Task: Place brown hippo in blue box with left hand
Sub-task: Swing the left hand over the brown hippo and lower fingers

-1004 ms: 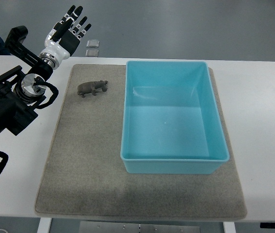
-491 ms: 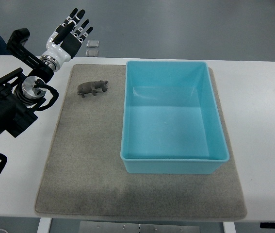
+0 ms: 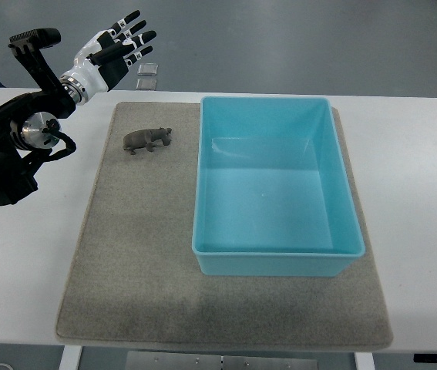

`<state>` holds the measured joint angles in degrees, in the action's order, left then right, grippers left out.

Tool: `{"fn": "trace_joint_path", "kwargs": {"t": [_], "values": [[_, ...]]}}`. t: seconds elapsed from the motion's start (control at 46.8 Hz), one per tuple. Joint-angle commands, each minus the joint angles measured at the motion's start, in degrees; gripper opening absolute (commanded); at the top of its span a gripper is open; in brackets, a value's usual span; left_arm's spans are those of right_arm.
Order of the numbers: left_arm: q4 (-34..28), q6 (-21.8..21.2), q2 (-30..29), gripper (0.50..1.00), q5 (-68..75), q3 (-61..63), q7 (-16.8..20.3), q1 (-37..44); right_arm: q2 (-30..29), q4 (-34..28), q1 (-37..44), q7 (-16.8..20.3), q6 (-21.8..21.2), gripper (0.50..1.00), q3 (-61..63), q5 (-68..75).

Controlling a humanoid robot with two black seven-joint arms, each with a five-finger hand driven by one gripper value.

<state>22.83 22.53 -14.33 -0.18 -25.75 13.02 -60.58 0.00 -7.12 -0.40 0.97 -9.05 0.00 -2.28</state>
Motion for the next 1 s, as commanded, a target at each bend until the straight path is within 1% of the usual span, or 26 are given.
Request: {"fn": "trace_joint_path", "kwargs": {"t": [0.0, 0.128, 0.235, 0.385, 0.534, 0.684, 0.791, 0.919, 0.983], "values": [[0.37, 0.24, 0.00, 0.992, 6.49, 0.00, -0.02, -0.59, 0.00, 0.00, 0.05, 0.00, 0.00, 0.936, 0.00, 0.00], [2.92, -0.03, 0.00, 0.992, 15.72, 0.18, -0.19, -0.50, 0.00, 0.00, -0.04, 0.00, 0.00, 0.936, 0.00, 0.00], [3.45, -0.03, -0.35, 0.992, 20.83, 1.05, -0.37, -0.77, 0.00, 0.00, -0.04, 0.08, 0.00, 0.936, 0.00, 0.00], [3.80, -0.03, -1.93, 0.992, 22.33, 2.63, -0.98, -2.17, 0.00, 0.00, 0.05, 0.00, 0.00, 0.936, 0.00, 0.00], [4.06, 0.06, -2.98, 0.992, 23.12, 9.83, -1.95, -4.19, 0.00, 0.00, -0.04, 0.00, 0.00, 0.936, 0.00, 0.00], [7.14, 0.15, -6.15, 0.992, 25.13, 13.97, -2.04, -6.21, 0.00, 0.00, -0.04, 0.00, 0.00, 0.936, 0.00, 0.00], [9.16, 0.15, -7.90, 0.992, 31.54, 14.77, -2.04, -7.09, 0.00, 0.00, -0.04, 0.00, 0.00, 0.936, 0.00, 0.00], [9.87, 0.85, -8.43, 0.992, 40.07, 14.77, -2.04, -7.45, 0.00, 0.00, 0.05, 0.00, 0.00, 0.936, 0.00, 0.00], [11.27, 0.94, -9.31, 0.992, 44.02, 14.85, -2.04, -7.62, 0.00, 0.00, -0.04, 0.00, 0.00, 0.936, 0.00, 0.00]]}}
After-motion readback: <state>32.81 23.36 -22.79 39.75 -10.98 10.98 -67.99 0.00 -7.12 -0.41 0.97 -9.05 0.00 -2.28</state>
